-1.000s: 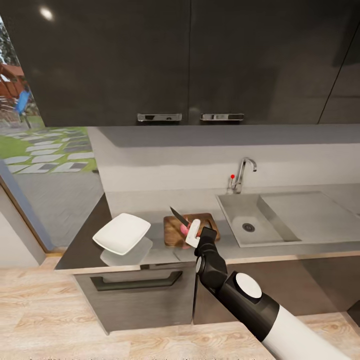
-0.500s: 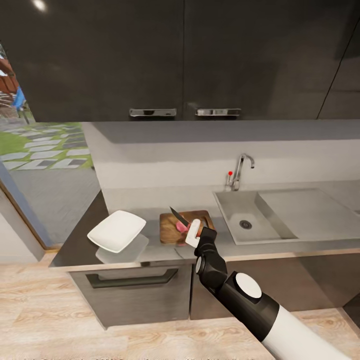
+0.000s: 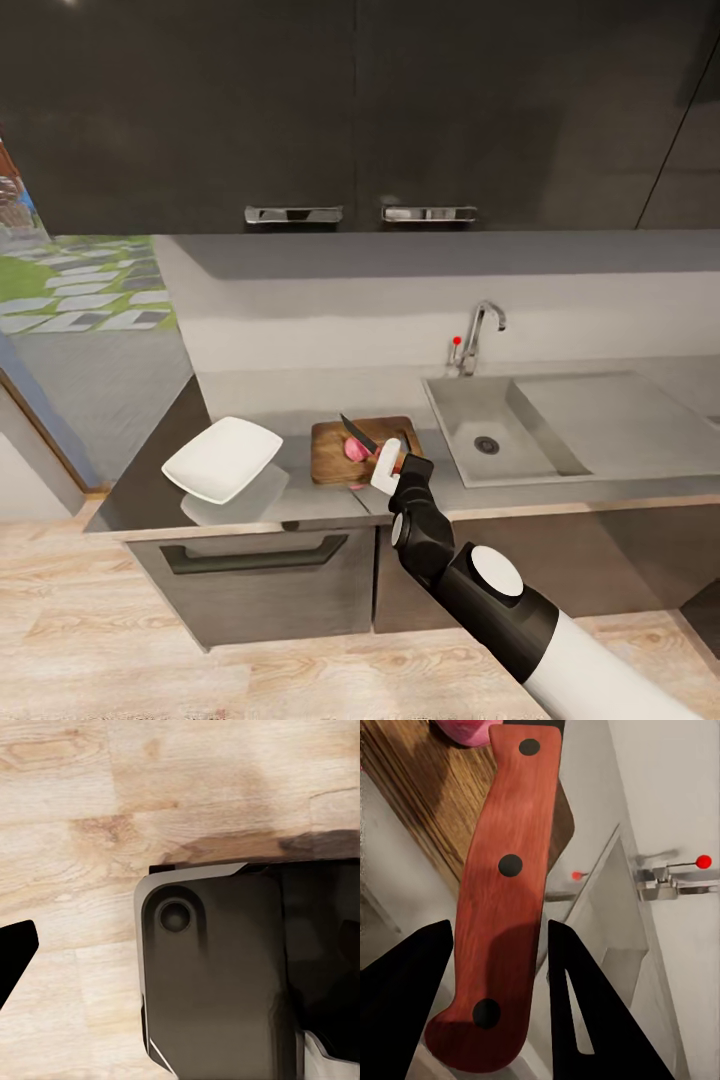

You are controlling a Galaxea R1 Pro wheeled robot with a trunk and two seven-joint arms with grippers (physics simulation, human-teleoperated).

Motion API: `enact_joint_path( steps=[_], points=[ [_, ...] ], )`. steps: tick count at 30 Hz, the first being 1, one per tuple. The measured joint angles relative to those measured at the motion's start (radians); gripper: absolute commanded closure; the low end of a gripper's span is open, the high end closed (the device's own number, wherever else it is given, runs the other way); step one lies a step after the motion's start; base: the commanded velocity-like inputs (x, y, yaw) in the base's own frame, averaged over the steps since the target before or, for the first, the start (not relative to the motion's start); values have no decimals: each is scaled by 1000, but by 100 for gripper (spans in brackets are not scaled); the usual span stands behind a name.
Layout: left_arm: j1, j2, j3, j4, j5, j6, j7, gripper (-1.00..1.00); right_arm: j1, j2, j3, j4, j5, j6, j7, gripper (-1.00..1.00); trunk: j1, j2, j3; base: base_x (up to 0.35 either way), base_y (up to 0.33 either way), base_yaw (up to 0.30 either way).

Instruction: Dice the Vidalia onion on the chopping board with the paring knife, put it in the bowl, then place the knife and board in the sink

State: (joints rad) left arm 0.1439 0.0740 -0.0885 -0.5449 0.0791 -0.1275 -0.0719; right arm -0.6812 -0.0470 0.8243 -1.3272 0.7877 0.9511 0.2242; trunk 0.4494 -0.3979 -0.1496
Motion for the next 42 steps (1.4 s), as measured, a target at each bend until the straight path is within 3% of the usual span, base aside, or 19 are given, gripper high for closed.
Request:
enact_joint_path(
  steps=[42],
  points=[
    [-1,-2,0,11,0,0,0,-100,0,0,0,0,0,0,0,100,0,0,-24,5,0,0]
  ],
)
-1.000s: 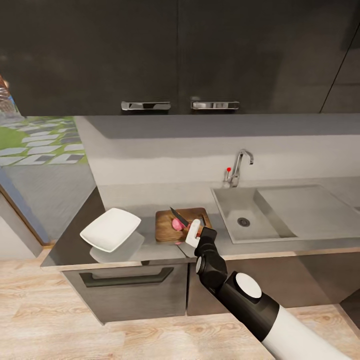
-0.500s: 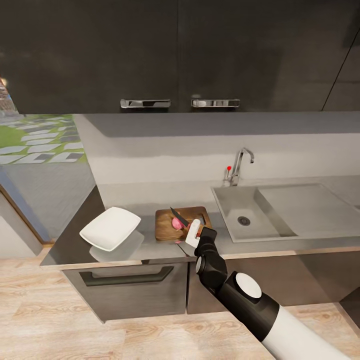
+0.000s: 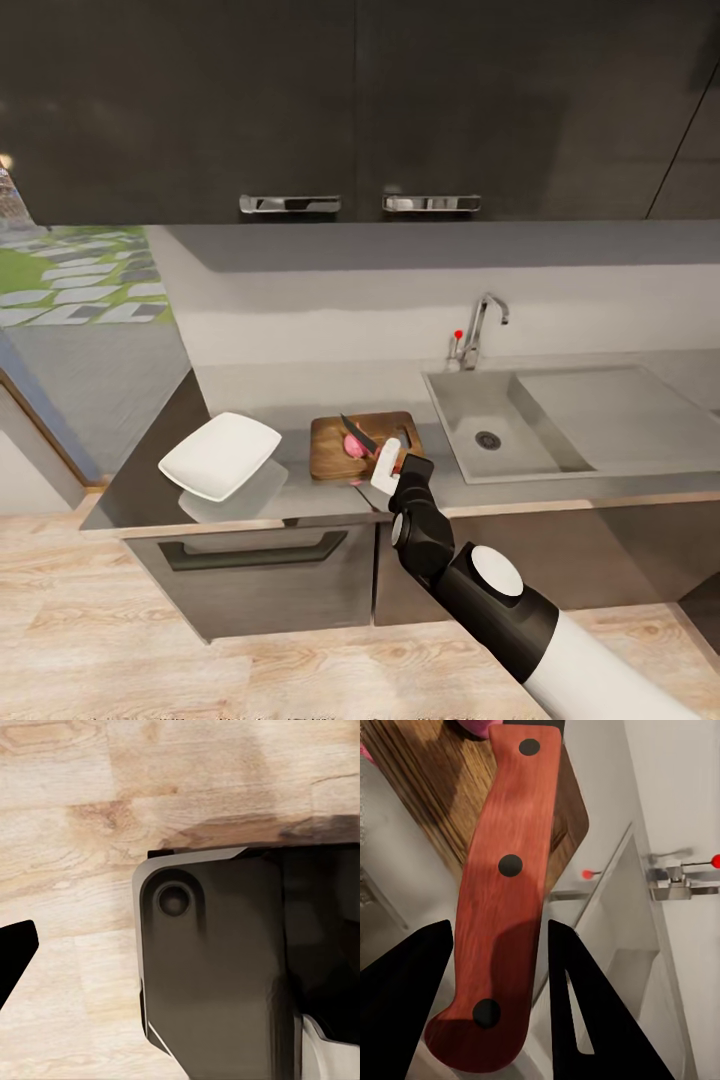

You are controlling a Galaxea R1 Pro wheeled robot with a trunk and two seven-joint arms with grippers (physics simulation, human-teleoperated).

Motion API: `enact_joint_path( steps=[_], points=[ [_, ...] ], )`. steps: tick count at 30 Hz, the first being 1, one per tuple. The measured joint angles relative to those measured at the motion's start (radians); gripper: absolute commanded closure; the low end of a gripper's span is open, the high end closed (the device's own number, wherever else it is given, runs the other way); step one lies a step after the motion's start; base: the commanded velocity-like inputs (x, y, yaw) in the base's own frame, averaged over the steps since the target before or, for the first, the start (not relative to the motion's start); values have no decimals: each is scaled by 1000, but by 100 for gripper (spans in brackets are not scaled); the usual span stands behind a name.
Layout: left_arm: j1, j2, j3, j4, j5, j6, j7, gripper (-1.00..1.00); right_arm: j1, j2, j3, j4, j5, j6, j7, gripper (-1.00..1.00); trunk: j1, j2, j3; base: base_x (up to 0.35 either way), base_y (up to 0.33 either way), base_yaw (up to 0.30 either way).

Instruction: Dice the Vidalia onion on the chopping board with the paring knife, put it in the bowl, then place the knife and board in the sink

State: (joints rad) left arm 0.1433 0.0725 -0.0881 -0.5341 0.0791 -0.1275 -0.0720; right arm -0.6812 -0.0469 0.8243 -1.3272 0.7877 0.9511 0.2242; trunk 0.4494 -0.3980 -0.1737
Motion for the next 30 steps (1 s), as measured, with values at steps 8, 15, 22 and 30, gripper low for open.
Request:
enact_joint_path(
  steps=[8,15,22,30],
  points=[
    [0,0,0,1,0,0,0,-100,0,0,0,0,0,0,0,100,0,0,-10,0,0,0],
    [0,0,0,2,0,0,0,-100,0,0,0,0,0,0,0,100,0,0,-10,0,0,0],
    [0,0,0,2,0,0,0,-100,0,0,0,0,0,0,0,100,0,0,-10,38,0,0],
    [0,0,0,2,0,0,0,-100,0,0,0,0,0,0,0,100,0,0,-10,66,0,0]
  ],
)
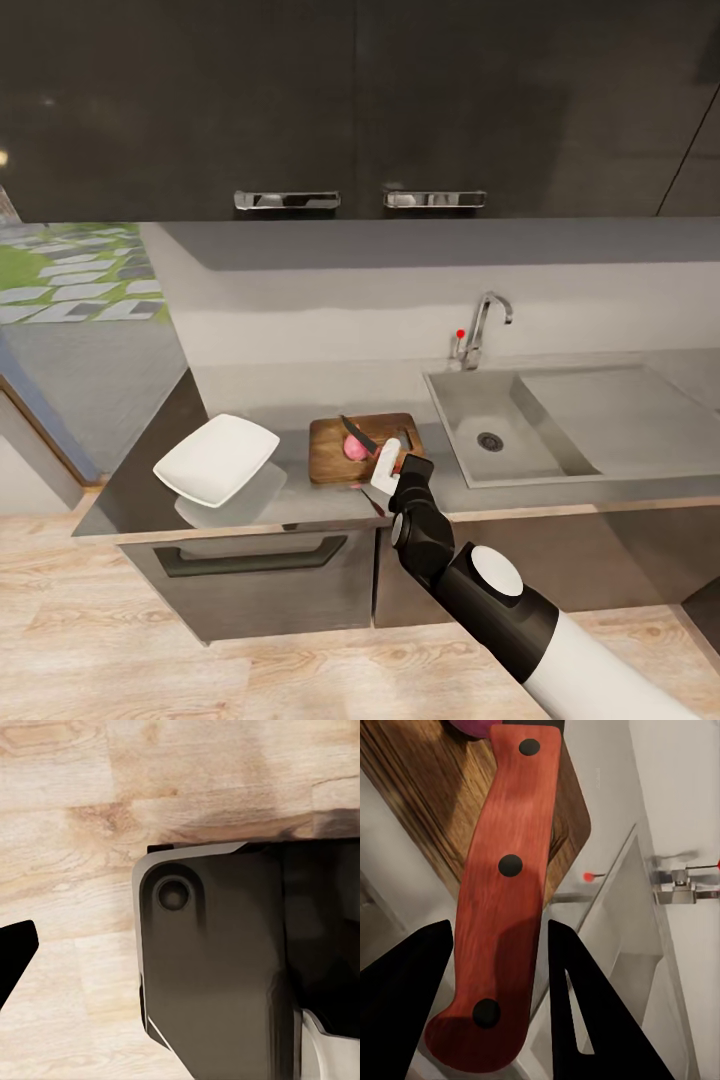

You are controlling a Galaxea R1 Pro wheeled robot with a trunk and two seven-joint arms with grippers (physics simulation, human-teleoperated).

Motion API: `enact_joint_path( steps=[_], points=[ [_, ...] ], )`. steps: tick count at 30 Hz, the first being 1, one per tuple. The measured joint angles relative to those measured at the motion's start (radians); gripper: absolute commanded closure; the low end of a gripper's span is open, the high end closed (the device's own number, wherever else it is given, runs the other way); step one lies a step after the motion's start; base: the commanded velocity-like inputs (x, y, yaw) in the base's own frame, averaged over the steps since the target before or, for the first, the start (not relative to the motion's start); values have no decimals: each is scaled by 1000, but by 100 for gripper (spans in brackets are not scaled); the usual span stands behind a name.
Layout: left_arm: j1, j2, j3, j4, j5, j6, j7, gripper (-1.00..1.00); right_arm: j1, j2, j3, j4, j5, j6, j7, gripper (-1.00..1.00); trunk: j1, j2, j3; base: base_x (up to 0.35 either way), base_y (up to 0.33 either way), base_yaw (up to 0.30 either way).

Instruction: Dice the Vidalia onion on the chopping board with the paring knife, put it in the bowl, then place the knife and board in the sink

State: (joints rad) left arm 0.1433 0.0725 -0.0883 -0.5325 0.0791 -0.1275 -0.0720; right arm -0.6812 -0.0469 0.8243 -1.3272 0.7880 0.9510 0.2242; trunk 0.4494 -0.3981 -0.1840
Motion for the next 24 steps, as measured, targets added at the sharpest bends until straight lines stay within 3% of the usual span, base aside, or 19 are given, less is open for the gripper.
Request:
enact_joint_path(
  steps=[24],
  points=[
    [0,0,0,0,0,0,0,-100,0,0,0,2,0,0,0,100,0,0,-5,1,0,0]
  ],
)
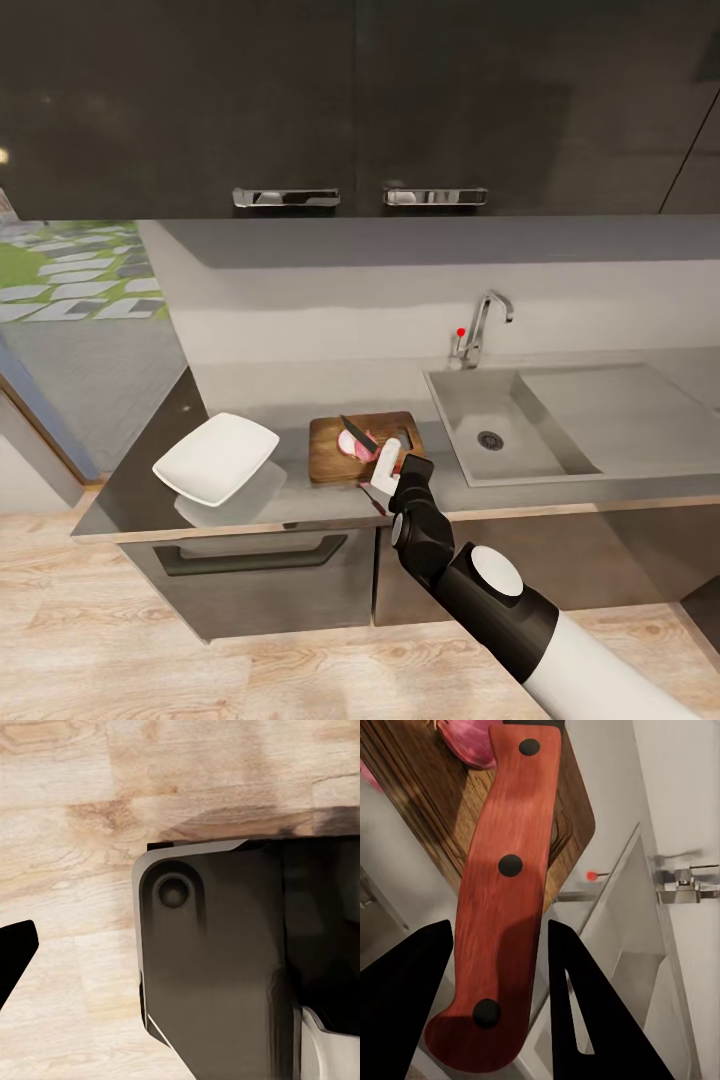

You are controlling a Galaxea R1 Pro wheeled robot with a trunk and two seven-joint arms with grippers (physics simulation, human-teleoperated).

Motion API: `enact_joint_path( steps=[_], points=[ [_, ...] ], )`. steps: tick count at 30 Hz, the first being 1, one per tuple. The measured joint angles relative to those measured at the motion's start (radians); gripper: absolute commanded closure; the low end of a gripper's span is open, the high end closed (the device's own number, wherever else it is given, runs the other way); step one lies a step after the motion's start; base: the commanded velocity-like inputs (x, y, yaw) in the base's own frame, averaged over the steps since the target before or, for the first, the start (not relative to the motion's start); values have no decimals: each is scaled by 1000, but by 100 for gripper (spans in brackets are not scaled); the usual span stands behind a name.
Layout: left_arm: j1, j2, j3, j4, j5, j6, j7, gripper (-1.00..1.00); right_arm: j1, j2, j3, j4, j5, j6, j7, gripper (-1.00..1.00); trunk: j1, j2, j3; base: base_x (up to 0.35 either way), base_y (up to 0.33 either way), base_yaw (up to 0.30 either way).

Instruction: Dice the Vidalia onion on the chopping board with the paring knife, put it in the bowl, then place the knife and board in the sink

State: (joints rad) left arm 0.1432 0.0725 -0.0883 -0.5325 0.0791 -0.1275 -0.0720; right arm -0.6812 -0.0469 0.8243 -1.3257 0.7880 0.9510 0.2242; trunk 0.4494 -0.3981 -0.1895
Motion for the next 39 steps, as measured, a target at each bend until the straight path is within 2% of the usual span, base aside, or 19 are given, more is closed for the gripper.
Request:
enact_joint_path(
  steps=[20,39],
  points=[
    [0,0,0,0,0,0,0,-100,0,0,0,0,0,0,0,100,0,0,-1,0,0,0],
    [0,-1,0,0,0,0,0,-100,0,0,0,0,0,0,1,100,0,0,-26,0,0,0]
  ],
)
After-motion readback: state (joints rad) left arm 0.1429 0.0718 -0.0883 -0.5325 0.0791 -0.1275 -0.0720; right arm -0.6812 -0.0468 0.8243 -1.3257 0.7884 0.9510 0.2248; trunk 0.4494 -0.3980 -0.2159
